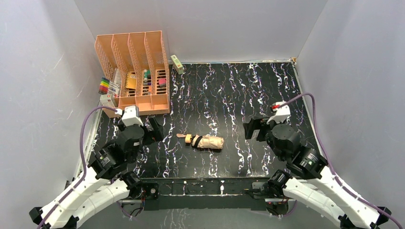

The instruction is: Put away the umbrella

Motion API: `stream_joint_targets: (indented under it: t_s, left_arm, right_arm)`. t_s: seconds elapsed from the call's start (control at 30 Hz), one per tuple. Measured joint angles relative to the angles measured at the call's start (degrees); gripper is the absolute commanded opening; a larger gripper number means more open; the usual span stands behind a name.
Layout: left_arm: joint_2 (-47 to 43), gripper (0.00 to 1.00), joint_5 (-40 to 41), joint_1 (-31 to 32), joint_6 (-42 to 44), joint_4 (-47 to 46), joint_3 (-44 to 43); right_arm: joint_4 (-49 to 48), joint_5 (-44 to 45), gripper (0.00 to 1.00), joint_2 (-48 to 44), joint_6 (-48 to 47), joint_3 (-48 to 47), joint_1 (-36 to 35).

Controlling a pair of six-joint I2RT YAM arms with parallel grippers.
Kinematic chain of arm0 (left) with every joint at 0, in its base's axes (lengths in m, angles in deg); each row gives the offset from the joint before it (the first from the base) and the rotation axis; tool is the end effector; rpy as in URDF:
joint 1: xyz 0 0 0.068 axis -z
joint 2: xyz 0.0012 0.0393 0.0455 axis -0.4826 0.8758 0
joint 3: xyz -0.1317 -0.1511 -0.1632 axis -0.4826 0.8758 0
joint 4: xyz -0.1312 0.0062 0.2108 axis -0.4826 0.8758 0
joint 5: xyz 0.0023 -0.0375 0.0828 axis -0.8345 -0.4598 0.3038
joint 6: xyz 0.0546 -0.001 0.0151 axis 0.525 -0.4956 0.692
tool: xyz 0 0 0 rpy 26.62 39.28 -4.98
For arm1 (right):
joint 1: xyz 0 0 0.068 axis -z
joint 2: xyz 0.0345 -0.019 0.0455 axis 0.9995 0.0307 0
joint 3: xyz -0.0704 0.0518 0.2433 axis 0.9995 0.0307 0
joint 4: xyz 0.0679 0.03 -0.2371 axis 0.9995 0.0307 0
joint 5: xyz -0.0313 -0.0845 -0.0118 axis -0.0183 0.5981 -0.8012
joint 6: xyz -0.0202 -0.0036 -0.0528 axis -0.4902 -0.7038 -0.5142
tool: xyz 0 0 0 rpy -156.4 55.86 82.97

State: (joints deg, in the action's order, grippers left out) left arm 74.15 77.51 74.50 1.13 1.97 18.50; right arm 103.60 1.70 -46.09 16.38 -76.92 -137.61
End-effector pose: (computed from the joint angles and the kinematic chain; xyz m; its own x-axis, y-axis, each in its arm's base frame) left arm 0.1040 -0.0748 0.3115 -0.3492 -0.3268 -0.8782 0.0342 0.9321 -0.3605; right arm 0.0968 0.0801 0.3171 -0.2954 0.1434 -0.9446 -0.2110 0.9545 0.2109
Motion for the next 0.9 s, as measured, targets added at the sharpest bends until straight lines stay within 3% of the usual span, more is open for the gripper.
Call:
stream_joint_targets:
  t_s: [0.3, 0.9]
  left_arm:
    - [2.9, 0.98, 2.9, -0.1, -2.1, 6.4, 0.0]
    - [5.1, 0.98, 2.3, -0.1, -1.1, 6.0, 0.2]
  right_arm:
    - [6.4, 3.0, 0.99, -4.4, 0.0, 1.8, 0.0]
    - [8.2, 4.5, 0.99, -3.0, 0.2, 1.8, 0.0]
